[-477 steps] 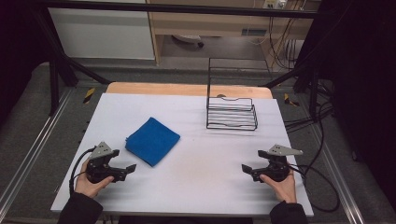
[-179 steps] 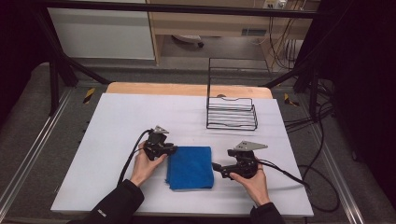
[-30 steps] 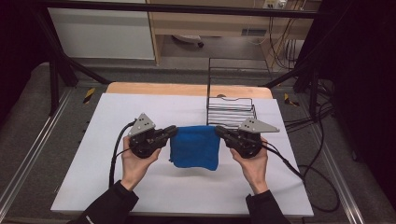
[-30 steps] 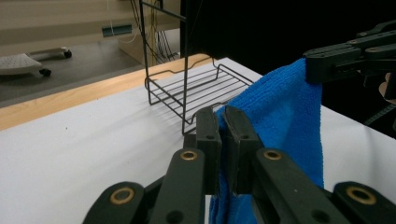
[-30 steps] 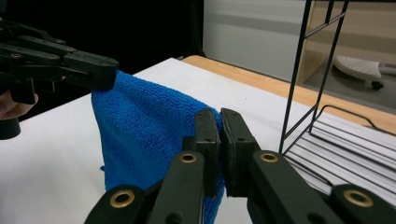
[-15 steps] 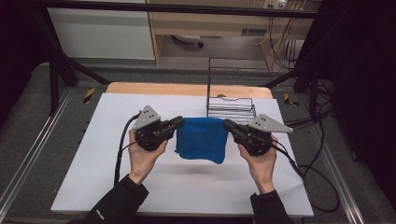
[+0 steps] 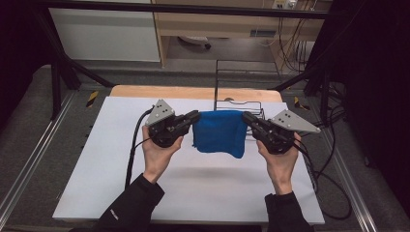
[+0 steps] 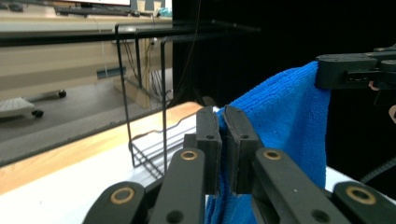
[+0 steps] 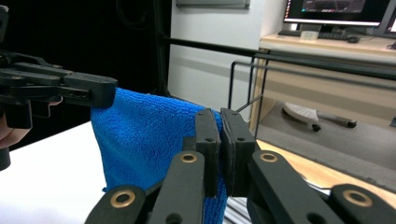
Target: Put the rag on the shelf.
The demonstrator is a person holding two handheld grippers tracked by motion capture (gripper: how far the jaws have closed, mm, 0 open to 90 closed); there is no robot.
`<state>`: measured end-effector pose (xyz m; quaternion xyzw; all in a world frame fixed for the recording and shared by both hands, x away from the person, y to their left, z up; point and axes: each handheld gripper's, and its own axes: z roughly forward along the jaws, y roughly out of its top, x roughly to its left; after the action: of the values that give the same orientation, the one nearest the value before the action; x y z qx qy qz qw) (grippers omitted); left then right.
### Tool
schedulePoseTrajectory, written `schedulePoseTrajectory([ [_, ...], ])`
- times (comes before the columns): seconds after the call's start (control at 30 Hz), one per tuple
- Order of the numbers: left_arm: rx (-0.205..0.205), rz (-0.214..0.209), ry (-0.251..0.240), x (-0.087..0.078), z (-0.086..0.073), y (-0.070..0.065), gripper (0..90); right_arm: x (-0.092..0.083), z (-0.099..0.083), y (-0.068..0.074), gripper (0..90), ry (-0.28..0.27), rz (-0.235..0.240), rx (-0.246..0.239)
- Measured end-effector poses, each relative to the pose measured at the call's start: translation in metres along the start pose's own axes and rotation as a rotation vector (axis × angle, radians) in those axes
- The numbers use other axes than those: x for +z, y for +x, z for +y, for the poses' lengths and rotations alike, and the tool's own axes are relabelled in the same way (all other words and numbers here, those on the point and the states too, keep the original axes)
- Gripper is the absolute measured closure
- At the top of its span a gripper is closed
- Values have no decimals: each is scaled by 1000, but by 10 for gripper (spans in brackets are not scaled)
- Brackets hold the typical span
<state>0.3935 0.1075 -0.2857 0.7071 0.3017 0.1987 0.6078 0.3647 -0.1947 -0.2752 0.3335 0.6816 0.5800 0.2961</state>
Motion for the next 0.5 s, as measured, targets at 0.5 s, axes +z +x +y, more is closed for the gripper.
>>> schedulePoseTrajectory([
  [0.5,19,-4,-65,17,28,-10,850,-8,22,-16,867,-64,-62,-17],
])
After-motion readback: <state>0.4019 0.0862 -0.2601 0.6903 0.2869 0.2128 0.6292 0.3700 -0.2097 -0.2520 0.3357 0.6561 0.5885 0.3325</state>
